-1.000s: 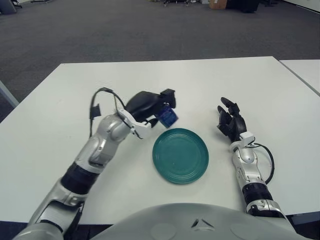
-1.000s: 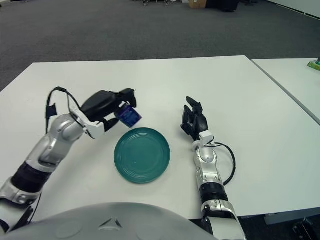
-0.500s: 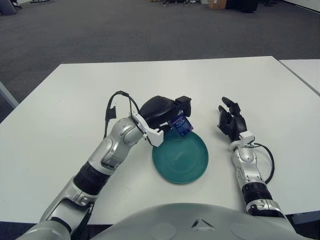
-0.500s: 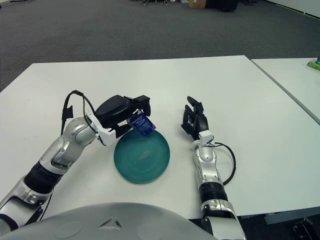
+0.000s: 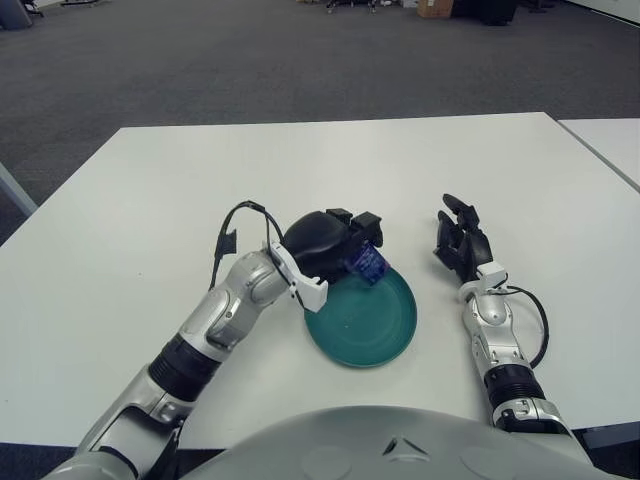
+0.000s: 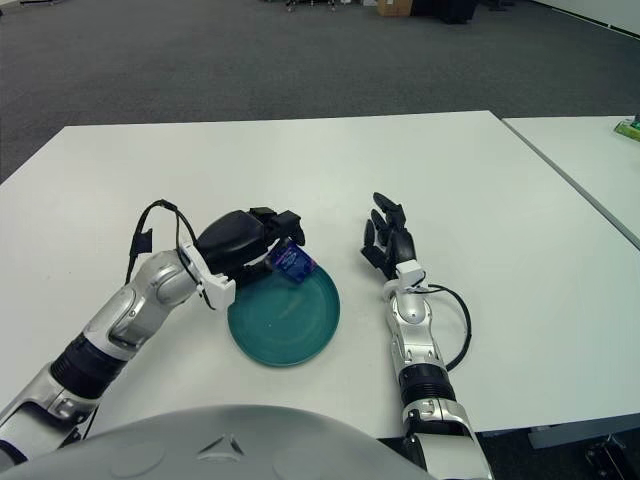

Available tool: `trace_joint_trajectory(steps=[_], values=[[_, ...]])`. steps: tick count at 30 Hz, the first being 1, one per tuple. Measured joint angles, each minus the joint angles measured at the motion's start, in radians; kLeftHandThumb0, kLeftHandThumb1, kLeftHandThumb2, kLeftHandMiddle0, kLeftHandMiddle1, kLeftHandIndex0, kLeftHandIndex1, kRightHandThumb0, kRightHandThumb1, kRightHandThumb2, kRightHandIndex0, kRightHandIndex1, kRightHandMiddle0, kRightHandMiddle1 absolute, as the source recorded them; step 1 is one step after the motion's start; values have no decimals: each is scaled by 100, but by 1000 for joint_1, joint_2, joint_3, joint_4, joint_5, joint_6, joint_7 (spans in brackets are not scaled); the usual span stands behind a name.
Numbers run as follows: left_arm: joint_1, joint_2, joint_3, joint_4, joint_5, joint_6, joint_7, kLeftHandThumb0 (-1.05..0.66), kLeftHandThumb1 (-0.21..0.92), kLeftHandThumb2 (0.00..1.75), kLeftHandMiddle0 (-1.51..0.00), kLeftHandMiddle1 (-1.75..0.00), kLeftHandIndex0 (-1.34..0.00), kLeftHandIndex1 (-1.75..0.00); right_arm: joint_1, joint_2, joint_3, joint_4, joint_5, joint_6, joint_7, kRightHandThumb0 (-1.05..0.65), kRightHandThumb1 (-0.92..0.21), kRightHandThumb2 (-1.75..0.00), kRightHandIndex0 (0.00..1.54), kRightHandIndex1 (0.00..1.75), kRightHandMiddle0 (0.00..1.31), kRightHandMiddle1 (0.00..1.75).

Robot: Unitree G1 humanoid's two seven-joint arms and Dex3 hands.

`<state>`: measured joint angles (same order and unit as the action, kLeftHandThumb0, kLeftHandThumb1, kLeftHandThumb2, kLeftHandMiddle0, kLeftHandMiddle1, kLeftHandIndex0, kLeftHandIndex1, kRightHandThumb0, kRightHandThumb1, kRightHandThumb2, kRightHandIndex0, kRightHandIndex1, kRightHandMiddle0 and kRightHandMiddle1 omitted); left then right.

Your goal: Put the gum into the plate.

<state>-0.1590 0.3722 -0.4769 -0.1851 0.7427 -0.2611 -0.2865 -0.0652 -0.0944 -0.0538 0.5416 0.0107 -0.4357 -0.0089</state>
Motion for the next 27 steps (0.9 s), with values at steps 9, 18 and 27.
trace_joint_trajectory(steps=[9, 18, 27], values=[[8, 17, 3, 29, -89, -75, -12, -104, 92, 44, 0, -1, 0, -3, 1, 0, 5, -7, 0, 4, 15, -64, -92, -84, 17, 0, 0, 42], [13, 30, 6, 67, -164, -144, -12, -105, 92, 43, 0, 0, 0, 0, 3, -7, 22, -12, -10, 7, 18, -66, -92, -86, 18, 0, 0, 44], [13, 59, 11, 77, -215, -172, -54, -105, 92, 36, 0, 0, 0, 0, 3, -14, 38, -17, -27, 16, 17, -67, -92, -90, 19, 1, 0, 46]])
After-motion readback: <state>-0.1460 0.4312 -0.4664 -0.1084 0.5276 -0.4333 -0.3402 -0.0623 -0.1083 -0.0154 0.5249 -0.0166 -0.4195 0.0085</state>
